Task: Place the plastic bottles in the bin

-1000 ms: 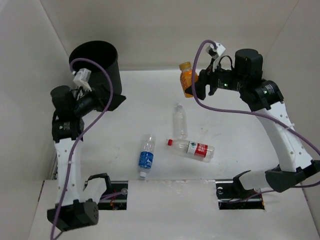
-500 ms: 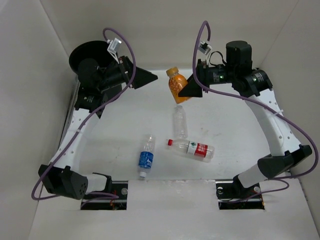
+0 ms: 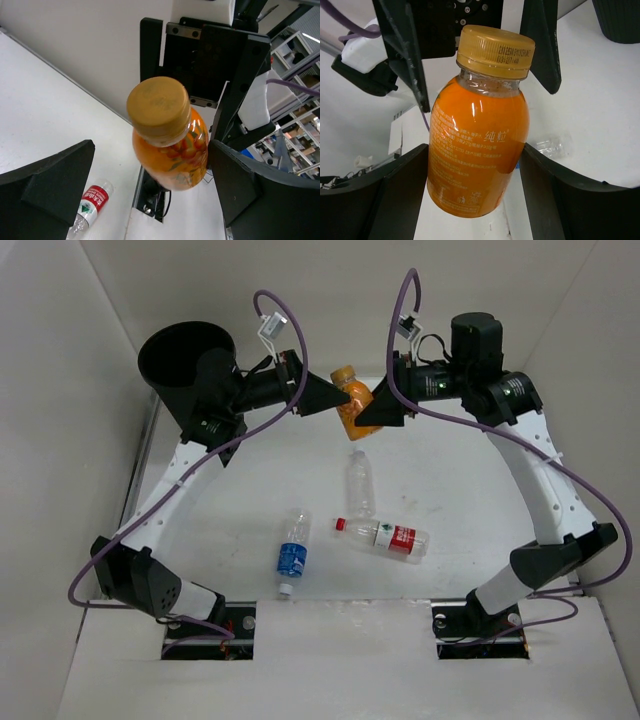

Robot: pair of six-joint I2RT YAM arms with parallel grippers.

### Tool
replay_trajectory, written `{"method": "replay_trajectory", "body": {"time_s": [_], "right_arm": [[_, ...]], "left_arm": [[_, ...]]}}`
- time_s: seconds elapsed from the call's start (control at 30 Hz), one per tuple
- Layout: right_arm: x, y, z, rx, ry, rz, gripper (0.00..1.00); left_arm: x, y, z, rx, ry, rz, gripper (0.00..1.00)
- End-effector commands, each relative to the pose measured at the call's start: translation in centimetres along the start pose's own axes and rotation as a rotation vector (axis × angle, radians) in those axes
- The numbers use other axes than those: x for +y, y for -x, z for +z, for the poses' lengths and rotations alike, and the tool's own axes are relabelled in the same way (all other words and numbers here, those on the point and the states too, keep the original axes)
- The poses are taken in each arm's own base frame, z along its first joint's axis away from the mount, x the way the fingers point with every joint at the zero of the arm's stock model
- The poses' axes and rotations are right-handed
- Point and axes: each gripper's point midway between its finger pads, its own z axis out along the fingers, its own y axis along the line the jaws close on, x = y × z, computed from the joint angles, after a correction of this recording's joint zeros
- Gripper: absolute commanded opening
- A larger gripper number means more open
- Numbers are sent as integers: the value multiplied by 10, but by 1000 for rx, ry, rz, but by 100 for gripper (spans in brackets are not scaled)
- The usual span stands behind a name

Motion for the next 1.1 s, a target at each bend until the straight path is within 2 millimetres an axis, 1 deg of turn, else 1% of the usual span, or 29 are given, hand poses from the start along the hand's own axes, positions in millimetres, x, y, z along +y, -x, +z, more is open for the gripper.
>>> {"method": "replay_trajectory", "body": {"time_s": [0.0, 0.17, 0.3, 0.4, 0.53, 0.57, 0.6, 0.63, 0.67, 0.7, 0.73, 0.77, 0.8, 0.87, 0.97, 1.07], "right_arm": [[15, 16, -1, -34, 43, -77, 0], [8, 18, 4, -32, 37, -75, 0], [9, 26, 4, -45, 33, -96, 0], [10, 28, 4, -49, 32, -105, 0], [13, 27, 8, -45, 43, -111, 0], [15, 27, 8, -43, 48, -112, 1], [17, 25, 8, -41, 52, -113, 4], [20, 25, 8, -39, 57, -115, 9], [22, 23, 8, -37, 61, -118, 32], [23, 22, 8, -36, 61, -117, 59], [22, 18, 9, -29, 60, -110, 100], [14, 0, 11, 15, 60, -68, 100], [13, -2, 11, 20, 59, -65, 100], [6, -20, 11, 57, 45, -59, 100], [-3, -38, 5, 90, 17, -62, 100], [-14, -51, -4, 108, -23, -57, 100]], "left_arm": [[-35, 17, 7, -34, -81, 91, 100], [-45, 14, 14, -24, -107, 83, 100], [-41, 5, 17, -14, -100, 59, 98], [-39, -2, 18, -4, -99, 44, 84], [-38, -4, 22, -2, -104, 43, 47], [-38, -2, 22, -4, -104, 44, 40], [-37, 0, 22, -8, -102, 49, 34], [-38, 2, 22, -11, -103, 54, 30], [-37, 3, 23, -13, -104, 57, 25], [-38, 4, 23, -14, -105, 61, 22], [-38, 5, 22, -13, -109, 66, 20], [-34, 13, 17, -29, -98, 86, 13], [-34, 13, 17, -29, -98, 86, 13], [-24, 26, 7, -58, -66, 104, 11], [-9, 55, -15, -123, -4, 147, 8], [0, 86, -41, -176, 48, 214, 7]]}}
